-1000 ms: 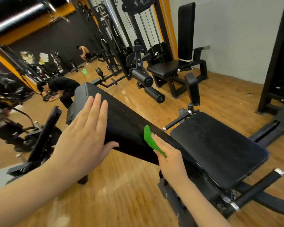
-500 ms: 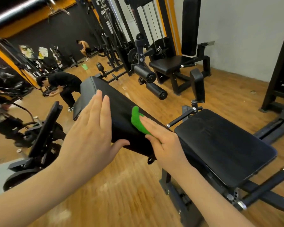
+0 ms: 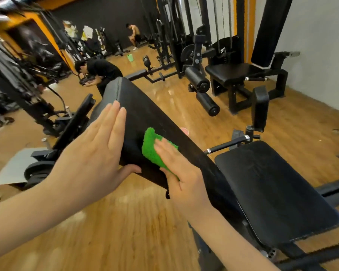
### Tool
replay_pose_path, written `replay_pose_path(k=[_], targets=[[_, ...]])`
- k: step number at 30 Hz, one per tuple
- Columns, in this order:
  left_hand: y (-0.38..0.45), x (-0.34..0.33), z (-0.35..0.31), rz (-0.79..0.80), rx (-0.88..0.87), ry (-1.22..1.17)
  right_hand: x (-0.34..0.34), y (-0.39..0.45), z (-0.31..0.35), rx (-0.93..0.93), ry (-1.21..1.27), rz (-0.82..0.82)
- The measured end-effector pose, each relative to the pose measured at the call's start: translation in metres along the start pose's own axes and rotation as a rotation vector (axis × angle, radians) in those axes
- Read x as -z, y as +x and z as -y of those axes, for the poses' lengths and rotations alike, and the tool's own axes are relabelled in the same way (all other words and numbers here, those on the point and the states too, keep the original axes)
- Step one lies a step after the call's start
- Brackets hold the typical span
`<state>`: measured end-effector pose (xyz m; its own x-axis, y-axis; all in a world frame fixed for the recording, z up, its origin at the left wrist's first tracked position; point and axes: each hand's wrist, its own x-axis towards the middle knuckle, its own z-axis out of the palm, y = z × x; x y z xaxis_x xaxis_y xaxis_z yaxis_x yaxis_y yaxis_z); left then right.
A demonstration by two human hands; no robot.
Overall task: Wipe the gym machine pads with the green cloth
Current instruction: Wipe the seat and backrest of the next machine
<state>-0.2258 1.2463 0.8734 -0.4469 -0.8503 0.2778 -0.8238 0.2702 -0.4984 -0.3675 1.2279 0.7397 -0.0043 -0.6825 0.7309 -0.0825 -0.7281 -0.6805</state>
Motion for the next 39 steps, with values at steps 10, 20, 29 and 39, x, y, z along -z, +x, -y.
replay_pose_path(k=[10,20,29,39], targets=[[-0.004,0.015,-0.006,0.126,0.207,0.083,-0.008,0.053,0.018,0.127,0.062,0.158],[0.000,0.021,-0.015,0.275,0.279,0.130,0.017,-0.027,-0.037,0.010,-0.079,0.103],[-0.002,0.018,-0.016,0.247,0.277,0.101,-0.009,0.027,0.017,0.194,0.023,0.065],[-0.004,0.021,-0.015,0.232,0.244,0.107,0.020,-0.055,-0.058,-0.076,-0.093,0.033]])
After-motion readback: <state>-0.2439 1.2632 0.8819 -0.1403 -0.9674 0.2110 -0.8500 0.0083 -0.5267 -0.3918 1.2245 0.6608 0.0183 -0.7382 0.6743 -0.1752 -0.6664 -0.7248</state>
